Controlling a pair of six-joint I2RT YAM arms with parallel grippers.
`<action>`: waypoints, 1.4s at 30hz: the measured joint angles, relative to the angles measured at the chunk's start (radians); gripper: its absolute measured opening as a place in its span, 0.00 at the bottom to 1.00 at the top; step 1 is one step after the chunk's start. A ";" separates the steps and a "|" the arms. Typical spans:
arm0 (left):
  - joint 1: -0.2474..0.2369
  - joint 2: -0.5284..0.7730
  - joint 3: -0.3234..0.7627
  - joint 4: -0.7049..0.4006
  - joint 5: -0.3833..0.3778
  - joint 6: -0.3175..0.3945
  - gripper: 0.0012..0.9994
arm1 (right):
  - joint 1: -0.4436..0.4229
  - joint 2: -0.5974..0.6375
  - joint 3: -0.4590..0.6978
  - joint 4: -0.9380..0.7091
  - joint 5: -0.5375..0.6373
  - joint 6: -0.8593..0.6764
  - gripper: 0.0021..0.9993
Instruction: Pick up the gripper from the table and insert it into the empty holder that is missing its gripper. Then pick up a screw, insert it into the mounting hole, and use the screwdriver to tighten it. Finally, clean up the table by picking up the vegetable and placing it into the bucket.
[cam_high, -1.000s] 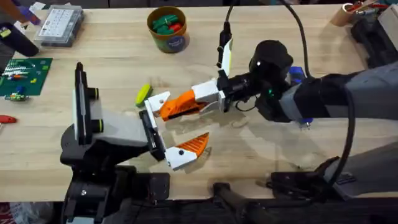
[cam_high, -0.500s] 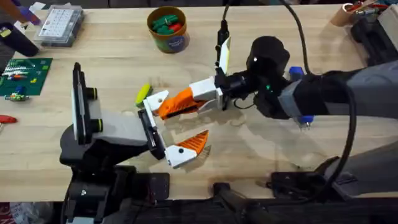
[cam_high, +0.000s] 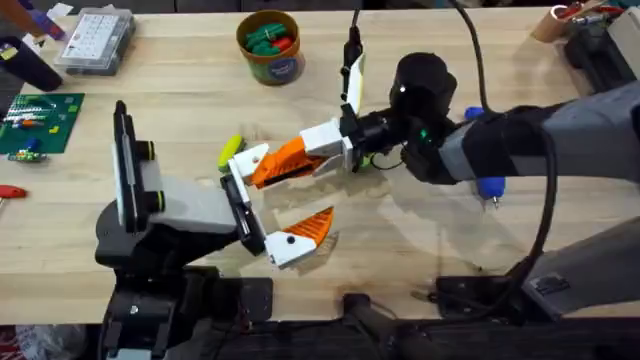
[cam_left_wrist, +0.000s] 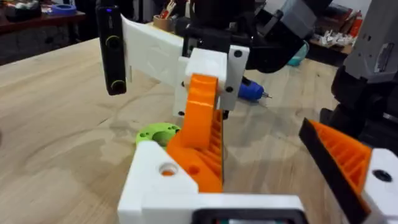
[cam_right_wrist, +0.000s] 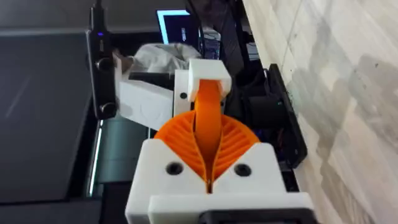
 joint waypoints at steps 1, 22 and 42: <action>0.000 0.000 0.000 0.000 -0.001 0.000 0.99 | 0.000 0.003 0.004 0.000 -0.003 -0.004 0.02; 0.000 0.000 0.000 -0.001 0.005 0.000 0.99 | -0.011 0.033 0.053 -0.052 -0.024 -0.029 0.02; 0.000 0.000 0.001 -0.002 0.003 0.001 0.99 | 0.001 0.033 0.059 -0.057 0.018 -0.051 0.02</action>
